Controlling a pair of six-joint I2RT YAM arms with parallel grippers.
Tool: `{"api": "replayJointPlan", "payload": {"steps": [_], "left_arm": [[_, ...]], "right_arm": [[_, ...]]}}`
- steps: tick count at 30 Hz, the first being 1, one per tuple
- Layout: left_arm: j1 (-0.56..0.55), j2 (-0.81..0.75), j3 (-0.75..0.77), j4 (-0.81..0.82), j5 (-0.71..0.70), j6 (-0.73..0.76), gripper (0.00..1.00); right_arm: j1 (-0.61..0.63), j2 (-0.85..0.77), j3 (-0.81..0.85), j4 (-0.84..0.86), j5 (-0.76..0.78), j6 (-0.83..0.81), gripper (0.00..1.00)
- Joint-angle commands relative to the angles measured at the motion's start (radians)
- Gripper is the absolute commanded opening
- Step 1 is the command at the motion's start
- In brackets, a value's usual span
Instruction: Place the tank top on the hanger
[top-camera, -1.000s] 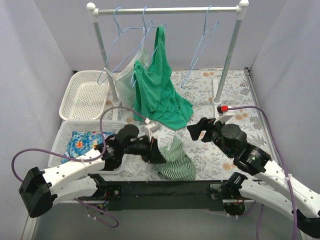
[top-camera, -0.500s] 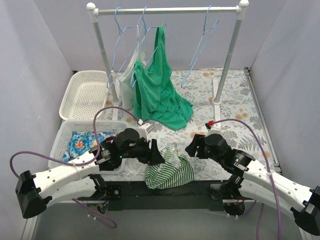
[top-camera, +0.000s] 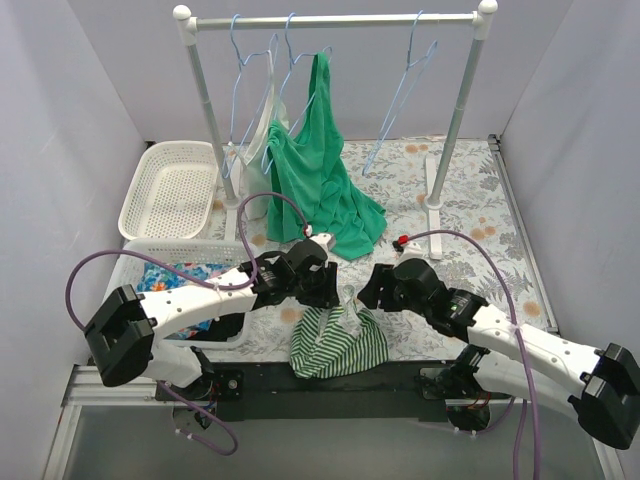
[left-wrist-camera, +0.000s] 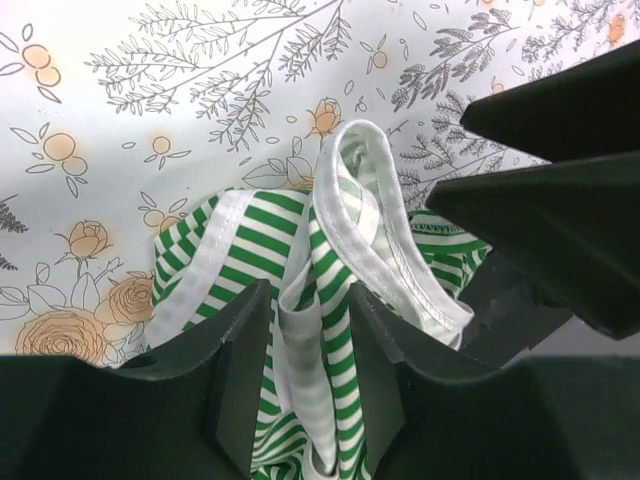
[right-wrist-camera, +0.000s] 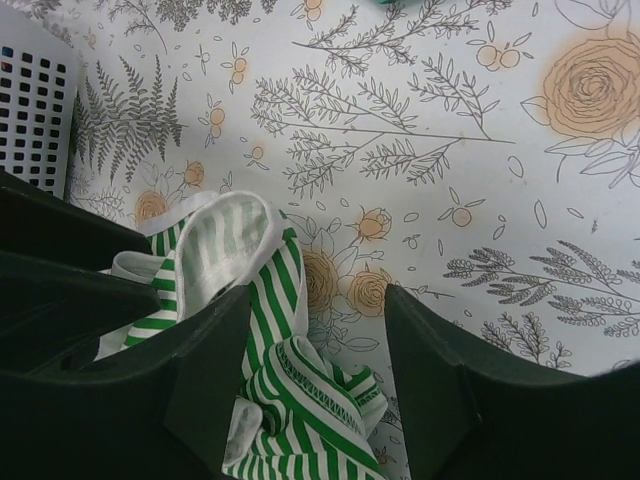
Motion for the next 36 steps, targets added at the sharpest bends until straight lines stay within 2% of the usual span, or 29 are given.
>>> {"api": "replayJointPlan", "payload": {"steps": [1,11,13,16,21,27,36], "left_arm": [[-0.003,-0.007,0.016,-0.017,-0.049,0.000,0.36],[-0.003,-0.088,-0.069,-0.026,-0.050,-0.045,0.24],[-0.003,-0.094,-0.078,-0.026,-0.047,-0.048,0.20],[-0.003,-0.102,-0.086,-0.032,-0.046,-0.051,0.09],[-0.001,-0.129,-0.092,-0.048,-0.061,-0.057,0.00],[-0.003,-0.143,-0.083,-0.057,-0.069,-0.054,0.00],[-0.001,-0.151,-0.067,-0.058,-0.072,-0.049,0.00]], "right_arm": [[0.002,0.054,0.050,0.137,-0.037,-0.028,0.64],[0.002,0.223,0.096,0.234,-0.111,-0.048,0.62],[0.002,0.230,0.105,0.239,-0.114,-0.051,0.62],[0.002,0.232,0.116,0.247,-0.123,-0.051,0.61],[0.002,0.203,0.107,0.247,-0.122,-0.048,0.60],[0.011,0.247,0.099,0.271,-0.166,-0.035,0.60],[0.041,0.362,0.174,0.270,-0.171,-0.066,0.59]]}}
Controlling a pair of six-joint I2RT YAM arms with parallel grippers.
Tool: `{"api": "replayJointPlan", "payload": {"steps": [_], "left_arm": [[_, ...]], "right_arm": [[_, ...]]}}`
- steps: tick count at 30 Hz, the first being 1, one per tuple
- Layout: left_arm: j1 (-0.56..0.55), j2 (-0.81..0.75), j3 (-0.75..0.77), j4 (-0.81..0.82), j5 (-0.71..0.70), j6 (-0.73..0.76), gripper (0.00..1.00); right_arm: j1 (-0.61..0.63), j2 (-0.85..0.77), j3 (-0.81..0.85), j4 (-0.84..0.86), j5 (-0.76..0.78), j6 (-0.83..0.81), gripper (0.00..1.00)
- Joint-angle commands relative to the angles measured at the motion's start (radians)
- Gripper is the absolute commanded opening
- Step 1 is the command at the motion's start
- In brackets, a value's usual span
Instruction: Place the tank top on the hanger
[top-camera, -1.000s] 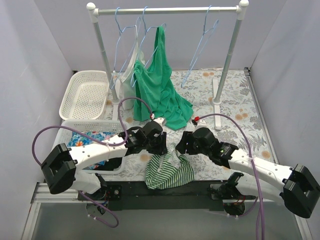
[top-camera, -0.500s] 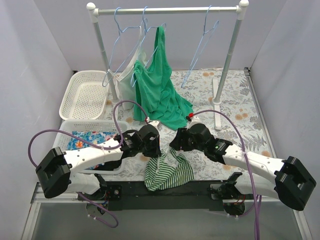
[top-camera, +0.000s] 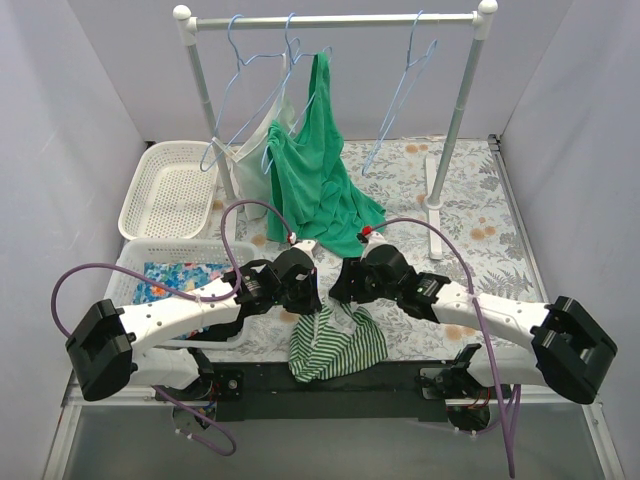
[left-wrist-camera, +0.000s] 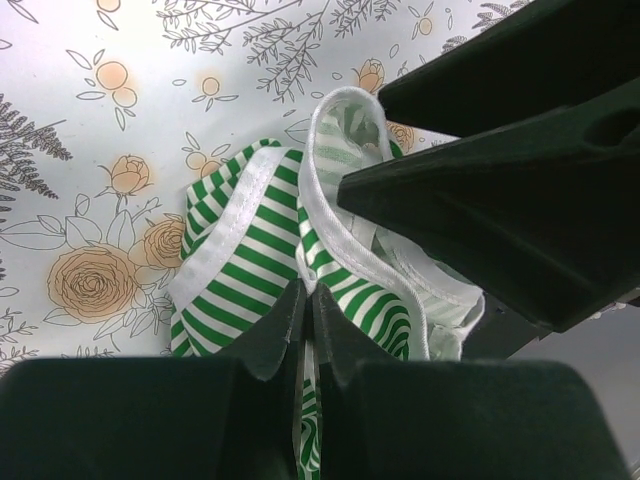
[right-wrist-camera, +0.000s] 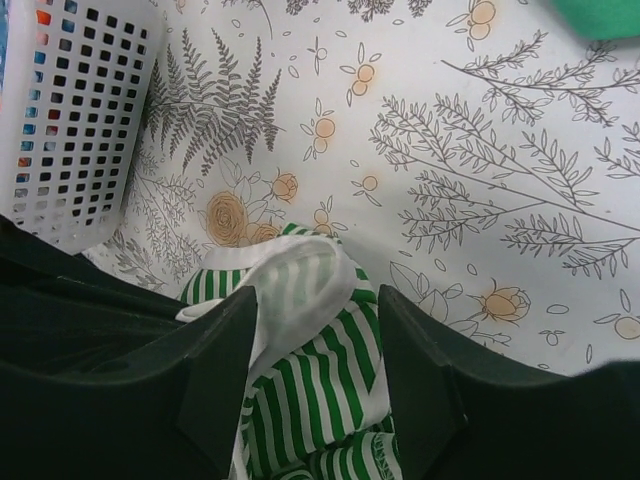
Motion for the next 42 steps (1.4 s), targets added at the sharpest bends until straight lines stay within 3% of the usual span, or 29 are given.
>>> {"api": "replayJointPlan", "payload": {"steps": [1,3,4,6,7,17,25,30,35,39,42], "left_arm": [[-0.001,-0.045,0.026,-0.017,-0.035,0.007,0.00],[-0.003,-0.057,0.049,-0.047,-0.064,0.013,0.00],[-0.003,-0.062,0.058,-0.060,-0.077,0.016,0.00],[-0.003,-0.074,0.086,-0.106,-0.129,0.022,0.00],[-0.001,-0.080,0.098,-0.122,-0.152,0.022,0.00],[0.006,-0.174,0.296,-0.329,-0.455,0.045,0.00],[0.010,-0.192,0.493,-0.289,-0.618,0.186,0.00],[0.010,-0.139,0.719,-0.242,-0.649,0.295,0.00],[0.010,-0.108,0.895,-0.217,-0.624,0.388,0.00],[0.010,-0.108,0.891,-0.225,-0.572,0.378,0.00],[0.010,-0.132,0.754,-0.237,-0.525,0.297,0.00]], "right_arm": [[0.009,0.030,0.049,0.037,-0.010,-0.024,0.54],[0.009,0.013,0.037,0.024,0.012,-0.024,0.45],[0.009,-0.001,0.034,0.018,0.028,-0.025,0.31],[0.009,-0.050,0.036,-0.002,0.091,-0.036,0.15],[0.009,-0.068,0.042,-0.044,0.115,-0.042,0.02],[0.002,-0.392,0.241,-0.357,0.555,-0.171,0.01],[0.002,-0.466,0.428,-0.368,0.759,-0.352,0.01],[0.000,-0.429,0.606,-0.269,0.777,-0.525,0.01],[0.000,-0.341,0.796,-0.192,0.698,-0.628,0.01],[0.000,-0.318,0.859,-0.180,0.648,-0.651,0.01],[0.000,-0.347,0.740,-0.180,0.626,-0.624,0.01]]}}
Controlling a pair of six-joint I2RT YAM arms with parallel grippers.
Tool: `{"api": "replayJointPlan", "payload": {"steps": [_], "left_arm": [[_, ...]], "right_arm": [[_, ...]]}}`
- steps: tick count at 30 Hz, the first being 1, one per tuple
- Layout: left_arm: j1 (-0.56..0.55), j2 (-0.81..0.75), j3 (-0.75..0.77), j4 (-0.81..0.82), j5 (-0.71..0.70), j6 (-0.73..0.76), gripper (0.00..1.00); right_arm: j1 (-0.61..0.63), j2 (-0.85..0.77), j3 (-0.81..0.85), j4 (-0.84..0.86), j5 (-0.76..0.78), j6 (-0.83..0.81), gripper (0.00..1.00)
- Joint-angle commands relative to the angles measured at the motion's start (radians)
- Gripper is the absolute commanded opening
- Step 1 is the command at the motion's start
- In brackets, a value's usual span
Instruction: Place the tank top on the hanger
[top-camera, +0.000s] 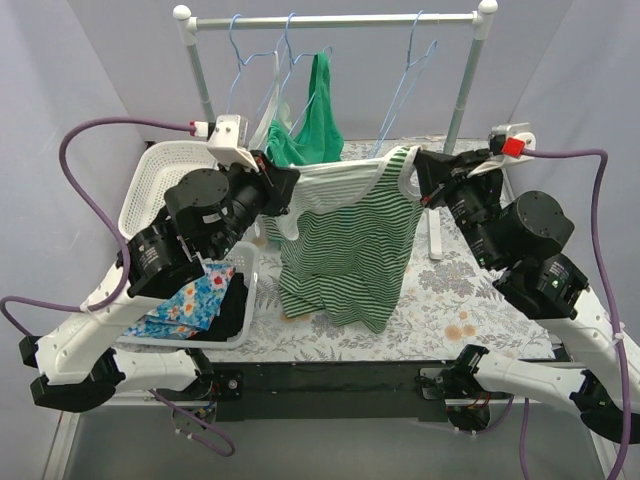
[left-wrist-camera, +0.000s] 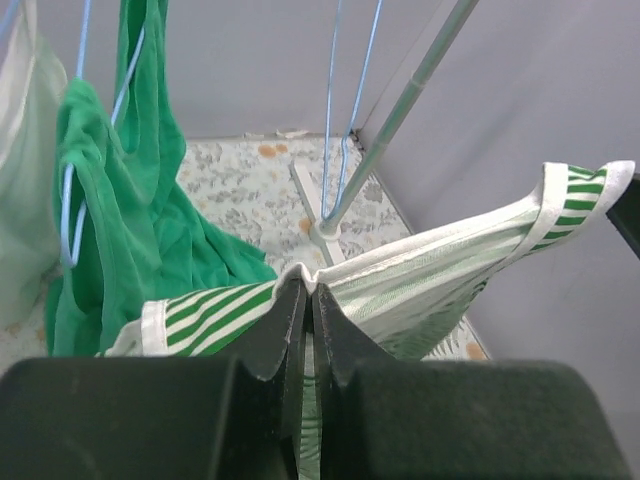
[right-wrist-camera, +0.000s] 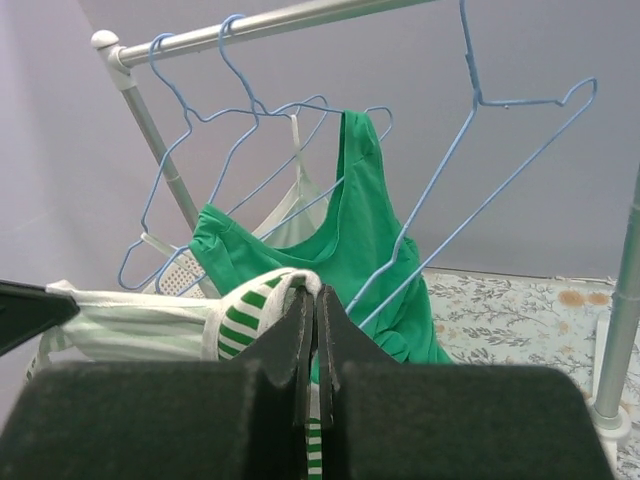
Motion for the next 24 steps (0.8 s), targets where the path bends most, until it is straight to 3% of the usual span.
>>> {"api": "replayJointPlan", "payload": {"steps": [1,3,7,8,9,10,11,12,15,19,24], "left_arm": [[0.015,-0.067,-0.168,-0.072,-0.023,-0.050,0.00],[0.015,-0.103,-0.297,-0.066,0.042,-0.170,0.00],[0.015,-0.190,-0.753,0.070,0.196,-0.376,0.00],[0.015,-0.206,-0.816,0.104,0.226,-0.404,0.04],[0.015,-0.207,-0.872,0.130,0.250,-0.435,0.08],[0.015,-0.206,-0.911,0.165,0.269,-0.468,0.17],[0.015,-0.203,-0.963,0.180,0.277,-0.476,0.37],[0.015,-0.203,-0.971,0.187,0.278,-0.479,0.42],[0.014,-0.209,-0.951,0.188,0.272,-0.443,0.51],[0.015,-0.217,-0.885,0.135,0.246,-0.377,0.56],[0.014,-0.241,-0.829,0.122,0.293,-0.294,0.58]], "right_arm": [[-0.016,-0.087,-0.124,0.048,0.053,-0.013,0.01],[-0.016,-0.145,-0.257,0.045,0.037,0.041,0.01],[-0.016,-0.354,-0.712,0.030,-0.033,0.271,0.04],[-0.016,-0.386,-0.781,0.022,-0.043,0.379,0.11],[-0.016,-0.437,-0.842,-0.010,-0.052,0.435,0.32],[-0.016,-0.460,-0.905,-0.022,-0.076,0.484,0.41],[-0.016,-0.480,-0.989,-0.033,-0.098,0.533,0.48],[-0.016,-0.513,-1.023,-0.053,-0.116,0.597,0.56],[-0.016,-0.537,-1.053,-0.094,-0.146,0.662,0.65],[-0.016,-0.499,-0.979,-0.194,-0.113,0.644,0.66],[-0.016,-0.405,-0.883,-0.202,-0.104,0.598,0.66]]}}
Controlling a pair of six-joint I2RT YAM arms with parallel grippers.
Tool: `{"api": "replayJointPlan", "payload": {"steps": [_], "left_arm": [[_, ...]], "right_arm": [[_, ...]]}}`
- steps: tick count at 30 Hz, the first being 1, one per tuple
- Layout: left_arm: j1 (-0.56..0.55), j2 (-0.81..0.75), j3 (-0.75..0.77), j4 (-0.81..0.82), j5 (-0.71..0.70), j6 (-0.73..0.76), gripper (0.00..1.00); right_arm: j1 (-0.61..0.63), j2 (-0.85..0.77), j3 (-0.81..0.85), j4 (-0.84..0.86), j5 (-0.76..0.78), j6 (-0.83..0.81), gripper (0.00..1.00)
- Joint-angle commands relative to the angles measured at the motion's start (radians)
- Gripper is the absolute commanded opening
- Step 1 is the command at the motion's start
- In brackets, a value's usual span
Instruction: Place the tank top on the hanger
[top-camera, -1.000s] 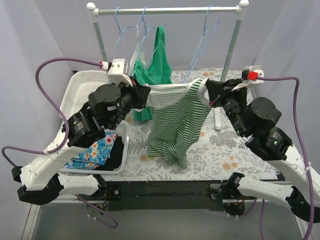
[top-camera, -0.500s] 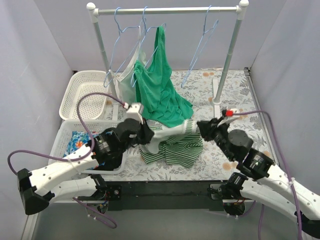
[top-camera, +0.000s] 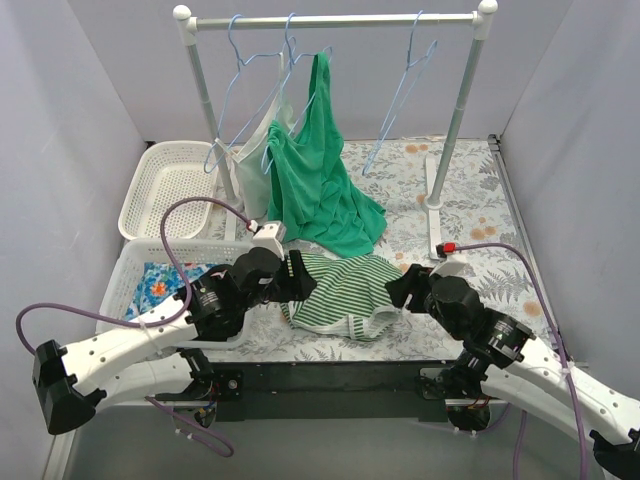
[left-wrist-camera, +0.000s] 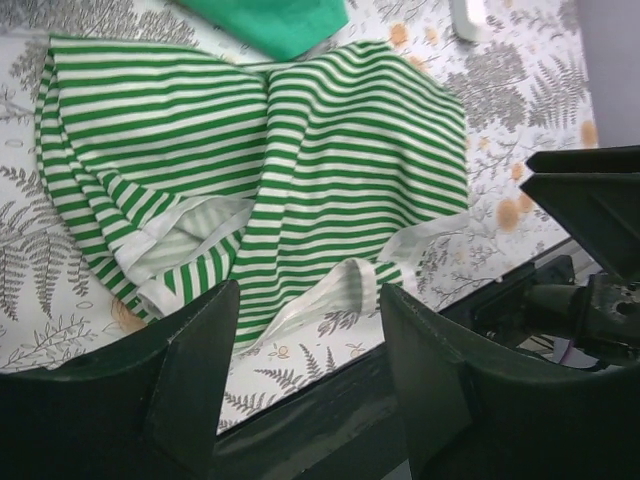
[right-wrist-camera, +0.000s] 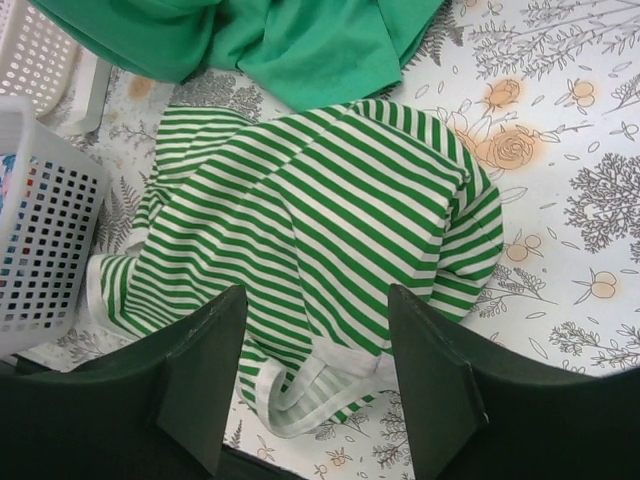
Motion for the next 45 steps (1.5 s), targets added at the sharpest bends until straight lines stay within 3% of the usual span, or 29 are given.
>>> {"api": "replayJointPlan", "payload": {"steps": [1,6,14,19,20,27,36,41,45], "left_arm": [[0.006,-0.041,0.078,-0.005,0.034,0.090,0.58],[0.005,-0.011,0.207,0.013,0.036,0.185,0.59],[0.024,0.294,0.685,0.116,-0.110,0.502,0.64],[0.170,0.573,1.003,0.117,0.083,0.579,0.64],[0.181,0.616,1.114,0.110,0.090,0.593,0.64],[0.224,0.917,1.452,0.062,0.199,0.693,0.61],[0.224,0.985,1.453,0.122,0.228,0.664,0.58],[0.224,1.002,1.430,0.123,0.219,0.670,0.42],[0.221,1.014,1.414,0.126,0.199,0.681,0.40]], "right_arm": [[0.000,0.060,0.115,0.004,0.031,-0.008,0.66],[0.000,0.103,0.153,0.009,0.062,-0.023,0.66],[-0.003,0.200,0.161,0.038,-0.029,-0.043,0.67],[-0.003,0.237,0.165,0.041,-0.109,-0.052,0.67],[-0.003,0.235,0.161,0.041,-0.122,-0.054,0.67],[-0.004,0.203,0.153,0.046,-0.139,-0.074,0.68],[-0.004,0.175,0.135,0.044,-0.148,-0.083,0.68],[-0.006,0.177,0.132,0.043,-0.152,-0.083,0.68],[-0.006,0.178,0.130,0.044,-0.155,-0.083,0.68]]}}
